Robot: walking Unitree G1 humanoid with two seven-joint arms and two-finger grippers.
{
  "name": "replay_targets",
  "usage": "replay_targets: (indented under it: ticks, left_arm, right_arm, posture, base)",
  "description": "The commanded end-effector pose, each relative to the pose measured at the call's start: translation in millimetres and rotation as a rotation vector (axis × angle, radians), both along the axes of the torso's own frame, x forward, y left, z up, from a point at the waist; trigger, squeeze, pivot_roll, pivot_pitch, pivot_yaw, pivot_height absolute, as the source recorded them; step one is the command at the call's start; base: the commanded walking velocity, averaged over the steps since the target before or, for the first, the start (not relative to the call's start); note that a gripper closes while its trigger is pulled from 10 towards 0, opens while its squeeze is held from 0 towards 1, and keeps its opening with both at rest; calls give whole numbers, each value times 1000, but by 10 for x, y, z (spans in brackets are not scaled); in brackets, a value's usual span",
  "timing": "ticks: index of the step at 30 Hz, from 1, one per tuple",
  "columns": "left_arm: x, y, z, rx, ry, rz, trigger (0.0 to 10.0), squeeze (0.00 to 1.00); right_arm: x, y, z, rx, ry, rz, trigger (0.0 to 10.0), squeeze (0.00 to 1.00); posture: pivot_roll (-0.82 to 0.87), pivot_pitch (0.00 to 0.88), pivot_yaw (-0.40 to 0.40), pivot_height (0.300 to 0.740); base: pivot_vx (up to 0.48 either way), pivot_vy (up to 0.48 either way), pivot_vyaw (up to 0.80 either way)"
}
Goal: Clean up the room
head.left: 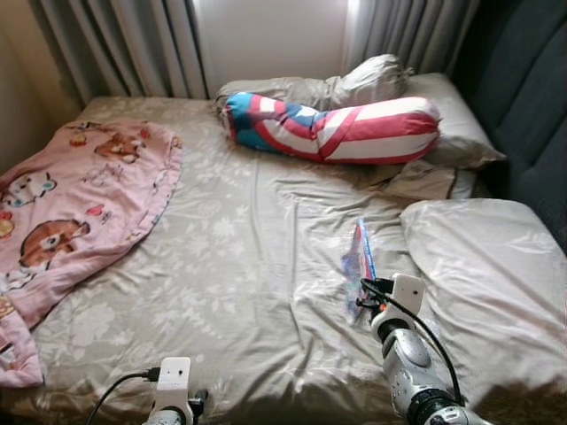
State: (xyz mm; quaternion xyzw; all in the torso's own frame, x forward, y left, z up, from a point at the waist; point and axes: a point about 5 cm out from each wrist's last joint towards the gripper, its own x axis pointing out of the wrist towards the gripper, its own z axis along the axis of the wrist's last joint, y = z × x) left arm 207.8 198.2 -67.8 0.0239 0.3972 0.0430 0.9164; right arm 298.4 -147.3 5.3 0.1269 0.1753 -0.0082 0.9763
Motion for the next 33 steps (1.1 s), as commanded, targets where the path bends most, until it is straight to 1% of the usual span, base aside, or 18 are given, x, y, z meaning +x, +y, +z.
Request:
replay_targets:
  ticks: [1,4,8,26,33]
  left_arm:
    - [-34,7,-19,2,12,-1,10000,0]
    - [-33,4,-18,2,10,-4,10000,0]
    - [-32,-2,-18,1,10,-9,10000,0]
    - [-39,-13,-24,1,12,-10,10000,0]
    - [-53,-7,-31,-1,16,-2,10000,0]
  right_arm:
    - [77,-2,94,-5,-44,-2,10000,0]
    - [76,0,89,-3,-37,0,10000,0]
    - [76,4,88,-2,-37,4,10000,0]
    - [80,-3,102,-14,-50,3,10000,0]
    - [75,-3,97,-14,-50,2,10000,0]
  posture:
    - [-75,16,-20,740]
    - [-76,16,-20,740]
    - [-75,15,-21,740]
    - [-75,20,-23,740]
    - [-75,21,-22,740]
  base:
    - [0,0,0]
    - [0,0,0]
    - [0,-130,-723]
    - [0,-315,0]
    - [0,0,0]
